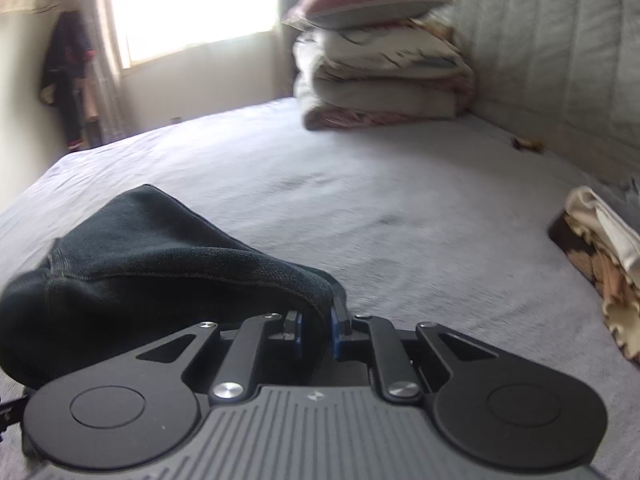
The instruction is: Fold clothes
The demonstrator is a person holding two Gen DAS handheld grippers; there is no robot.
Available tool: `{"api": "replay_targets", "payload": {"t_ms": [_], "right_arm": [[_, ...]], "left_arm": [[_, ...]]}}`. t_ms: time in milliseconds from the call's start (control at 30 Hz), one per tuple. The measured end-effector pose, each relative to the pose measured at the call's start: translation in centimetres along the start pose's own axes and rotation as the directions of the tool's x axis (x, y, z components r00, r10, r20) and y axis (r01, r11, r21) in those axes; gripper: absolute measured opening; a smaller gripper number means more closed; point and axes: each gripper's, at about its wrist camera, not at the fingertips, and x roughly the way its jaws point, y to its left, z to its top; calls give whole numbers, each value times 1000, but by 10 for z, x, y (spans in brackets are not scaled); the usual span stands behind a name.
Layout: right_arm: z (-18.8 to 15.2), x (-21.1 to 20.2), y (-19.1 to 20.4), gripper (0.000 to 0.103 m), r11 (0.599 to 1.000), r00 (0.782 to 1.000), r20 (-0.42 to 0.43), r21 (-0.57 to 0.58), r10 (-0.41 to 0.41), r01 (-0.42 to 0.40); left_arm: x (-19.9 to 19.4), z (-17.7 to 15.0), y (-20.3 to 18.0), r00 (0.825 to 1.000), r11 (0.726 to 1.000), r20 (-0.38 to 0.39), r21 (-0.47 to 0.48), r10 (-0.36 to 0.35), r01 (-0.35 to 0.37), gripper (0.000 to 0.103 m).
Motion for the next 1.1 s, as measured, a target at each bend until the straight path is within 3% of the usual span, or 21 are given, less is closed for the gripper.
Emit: {"api": "replay_targets", "payload": {"t_ms": [67, 233, 300, 333, 400, 433, 533, 733, 833, 1000, 1100], "right_arm": [[-3, 7, -6, 13, 999, 999, -21, 11, -41, 41], [-11, 27, -15, 13, 992, 987, -103, 14, -121, 123], [-14, 27, -16, 14, 993, 987, -114, 19, -116, 119], [-14, 26, -17, 14, 993, 987, -116, 25, -110, 114], [-14, 19, -18, 19, 995, 990, -112, 48, -84, 90], [-14, 14, -18, 25, 996, 991, -114, 60, -66, 73], [-20, 0, -20, 40, 995, 992, -129, 95, 0, 13], [-33, -17, -17, 43, 981, 973, -183, 161, 142, -113], [-37, -25, -4, 45, 975, 961, -195, 148, 195, -168], [-46, -29, 27, 46, 967, 940, -226, 64, 256, -248], [-49, -29, 35, 46, 939, 901, -264, 107, 344, -327]], "left_arm": [[5, 0, 2, 1000, 1000, -12, -13, -8, 8, 100], [19, -3, 6, 997, 998, -73, -62, -34, 30, 77], [23, -5, 7, 995, 997, -92, -76, -30, 23, 54], [24, -6, 7, 995, 997, -99, -79, -22, 14, 48], [23, -6, 8, 995, 997, -97, -79, -3, -4, 10], [21, -7, 9, 995, 997, -96, -82, 3, -11, 4], [7, -3, 14, 994, 991, -88, -125, -64, 53, 4], [-22, -12, 2, 976, 977, -105, -113, -192, 180, 3], [-32, -22, -3, 951, 954, -122, -141, -283, 266, 3], [-48, -30, -29, 915, 922, -112, -86, -387, 379, 2], [-50, -33, -39, 889, 897, -127, -86, -441, 433, 2]]}}
